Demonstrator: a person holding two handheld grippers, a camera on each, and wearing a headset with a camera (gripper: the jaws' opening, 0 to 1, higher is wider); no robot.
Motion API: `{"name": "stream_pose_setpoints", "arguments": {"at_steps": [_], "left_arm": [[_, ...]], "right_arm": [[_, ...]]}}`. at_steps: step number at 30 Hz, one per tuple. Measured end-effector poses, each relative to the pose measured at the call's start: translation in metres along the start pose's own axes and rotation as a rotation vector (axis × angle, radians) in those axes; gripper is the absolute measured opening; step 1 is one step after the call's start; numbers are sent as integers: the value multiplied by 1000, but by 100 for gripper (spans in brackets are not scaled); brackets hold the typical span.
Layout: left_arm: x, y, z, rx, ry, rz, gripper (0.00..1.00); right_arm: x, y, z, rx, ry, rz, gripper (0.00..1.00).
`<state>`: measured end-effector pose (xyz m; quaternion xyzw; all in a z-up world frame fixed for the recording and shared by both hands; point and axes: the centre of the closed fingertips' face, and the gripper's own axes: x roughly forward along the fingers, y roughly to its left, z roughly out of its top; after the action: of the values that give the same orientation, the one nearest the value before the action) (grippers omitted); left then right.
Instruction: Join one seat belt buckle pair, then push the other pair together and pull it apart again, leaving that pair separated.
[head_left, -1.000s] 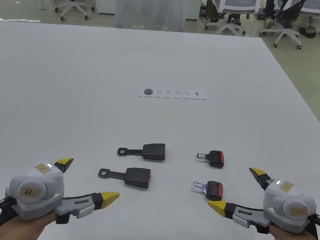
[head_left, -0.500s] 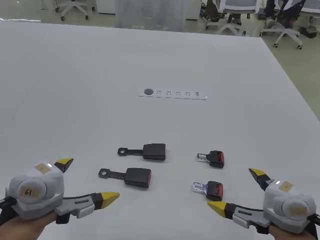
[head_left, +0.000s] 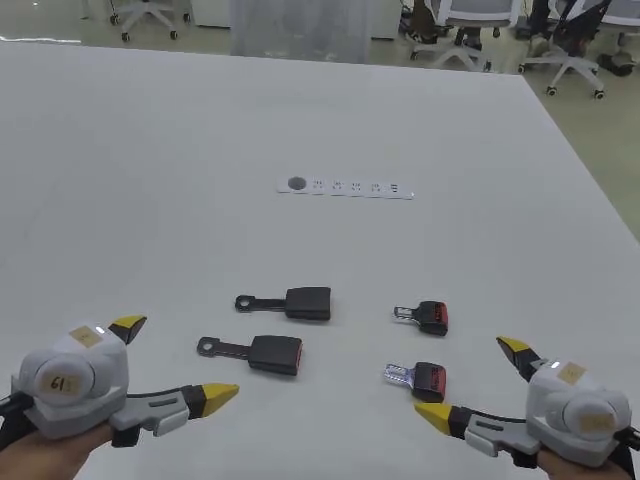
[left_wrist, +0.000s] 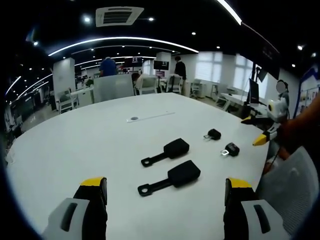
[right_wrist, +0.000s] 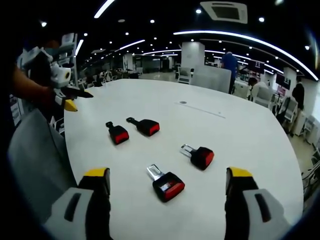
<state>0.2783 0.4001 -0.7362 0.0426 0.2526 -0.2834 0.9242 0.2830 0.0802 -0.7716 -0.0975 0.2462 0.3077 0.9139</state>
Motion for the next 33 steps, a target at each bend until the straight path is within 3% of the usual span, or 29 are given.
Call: {"name": "stream_pose_setpoints", "arguments": {"at_steps": [23, 33], "left_arm": [[3, -3, 0, 15, 13, -21, 100], [15, -9, -3, 80, 48, -72, 100]], "right_arm": [[2, 4, -5, -6, 21, 31, 96], [7, 6, -8, -39, 49, 69, 95]]}}
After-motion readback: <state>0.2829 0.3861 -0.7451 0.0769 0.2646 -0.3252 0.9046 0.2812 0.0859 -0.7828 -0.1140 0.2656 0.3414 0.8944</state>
